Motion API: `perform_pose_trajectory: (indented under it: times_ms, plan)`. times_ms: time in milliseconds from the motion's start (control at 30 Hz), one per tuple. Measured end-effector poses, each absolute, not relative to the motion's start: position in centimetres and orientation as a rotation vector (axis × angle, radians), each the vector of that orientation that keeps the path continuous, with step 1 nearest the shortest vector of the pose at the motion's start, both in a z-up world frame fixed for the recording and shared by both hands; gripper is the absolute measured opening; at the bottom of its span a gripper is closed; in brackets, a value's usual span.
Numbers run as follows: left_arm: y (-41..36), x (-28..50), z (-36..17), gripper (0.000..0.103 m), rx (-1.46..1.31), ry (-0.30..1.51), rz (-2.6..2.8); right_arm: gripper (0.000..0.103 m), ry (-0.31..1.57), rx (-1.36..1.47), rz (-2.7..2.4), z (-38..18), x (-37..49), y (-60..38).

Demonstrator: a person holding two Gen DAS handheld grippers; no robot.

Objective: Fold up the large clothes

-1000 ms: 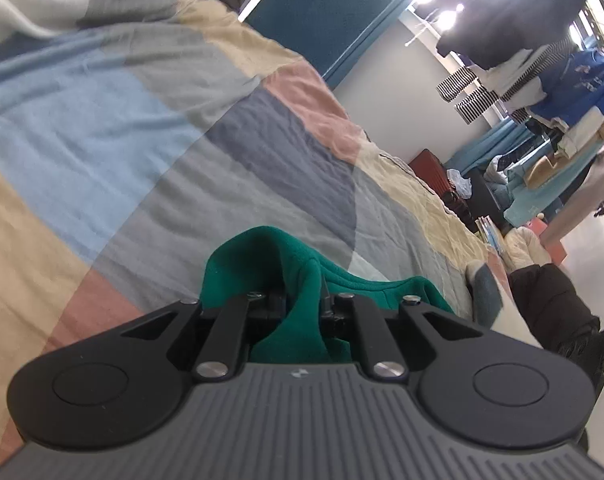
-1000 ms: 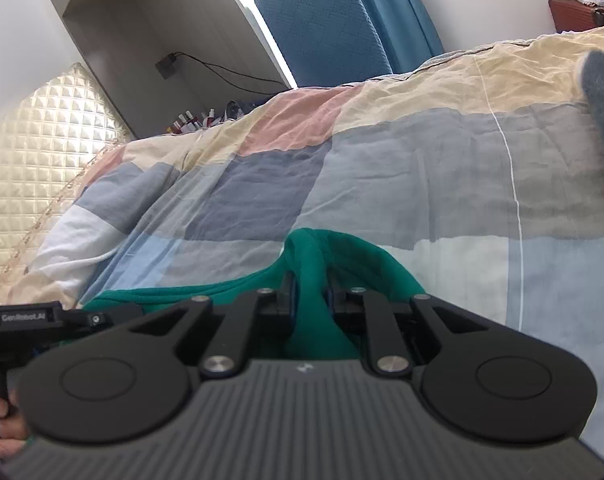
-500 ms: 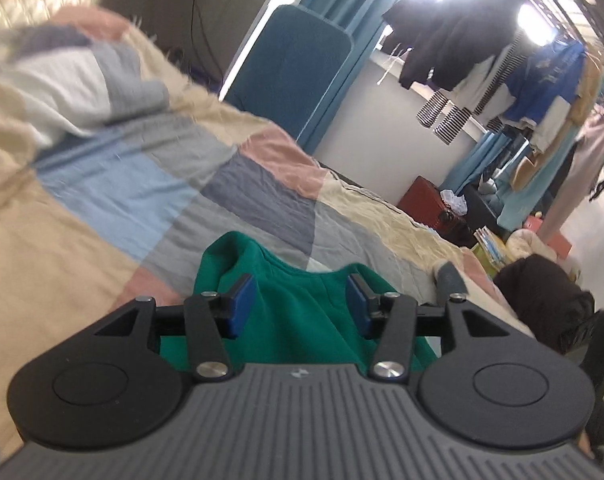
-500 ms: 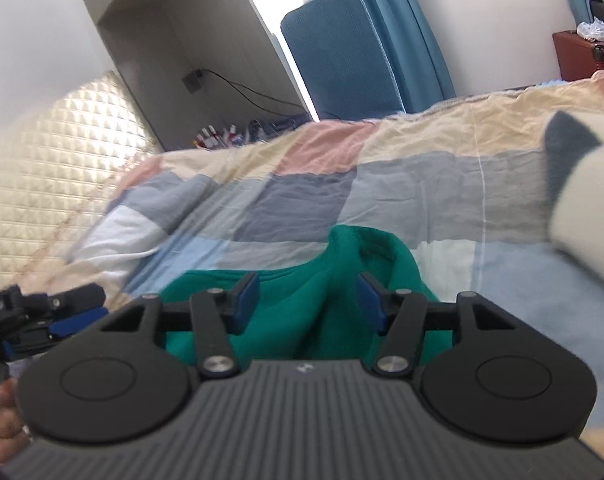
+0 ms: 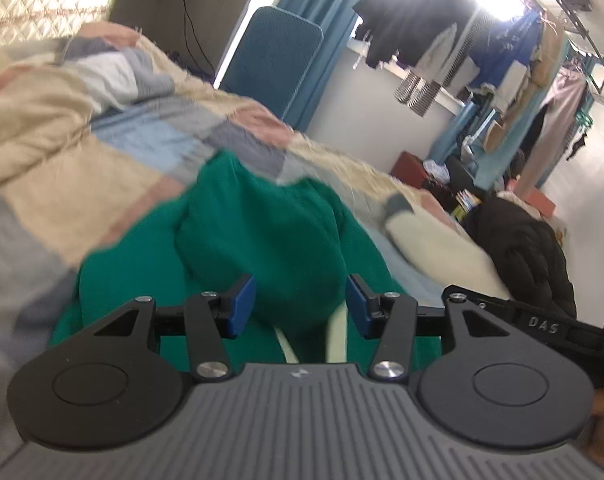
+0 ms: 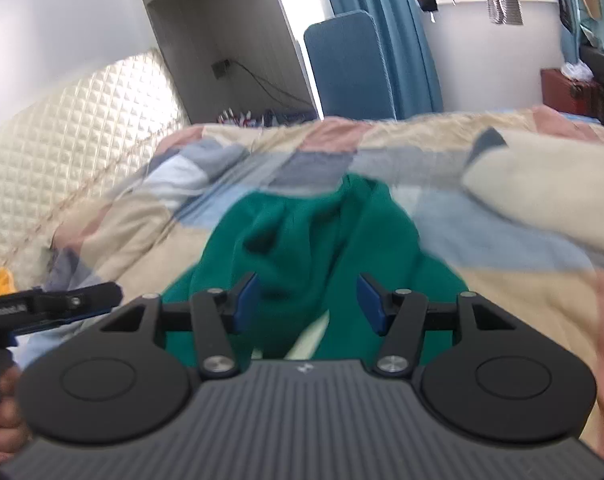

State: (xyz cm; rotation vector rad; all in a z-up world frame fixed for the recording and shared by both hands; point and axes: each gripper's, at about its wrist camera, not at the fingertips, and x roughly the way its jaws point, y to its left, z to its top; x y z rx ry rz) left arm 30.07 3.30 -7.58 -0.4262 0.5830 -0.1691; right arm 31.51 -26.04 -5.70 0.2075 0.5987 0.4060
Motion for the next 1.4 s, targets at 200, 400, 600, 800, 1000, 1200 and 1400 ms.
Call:
perform_pose_trajectory:
  times_ms: [200,400,600,800,1000,1200,1400]
  plan:
    - [1.0,24.8,-10.2,0.056,-0.379,0.626,-0.189,0.060,0.663,0.245,0.390,-6.6,26.2,-27.8]
    - [0.6,23.4,-13.2,0.056,-0.356,0.682,-0.186,0.076,0.704,0.280,0.397,-8.4,24.1,-27.7]
    - [1.2,24.2,-15.4,0.056,-0.360,0.752,-0.113,0.082,0.788,0.231,0.393,-11.3,24.6,-26.2]
    - [3.4,23.8,-15.6,0.055,-0.394,0.726,0.053,0.082,0.834,0.192,0.525,-12.7,25.1,-23.8]
    - [5.7,22.8,-15.2,0.055,-0.471,0.706,0.119,0.082,0.870,0.079,0.662,-13.9,24.7,-19.6]
    - [6.1,21.5,-14.0,0.054,-0.457,0.710,0.085,0.084,0.863,-0.168,0.711,-15.0,23.2,-15.8]
    - [4.4,20.0,-13.2,0.054,-0.411,0.699,0.023,0.032,0.873,-0.156,0.635,-15.3,23.4,-17.3]
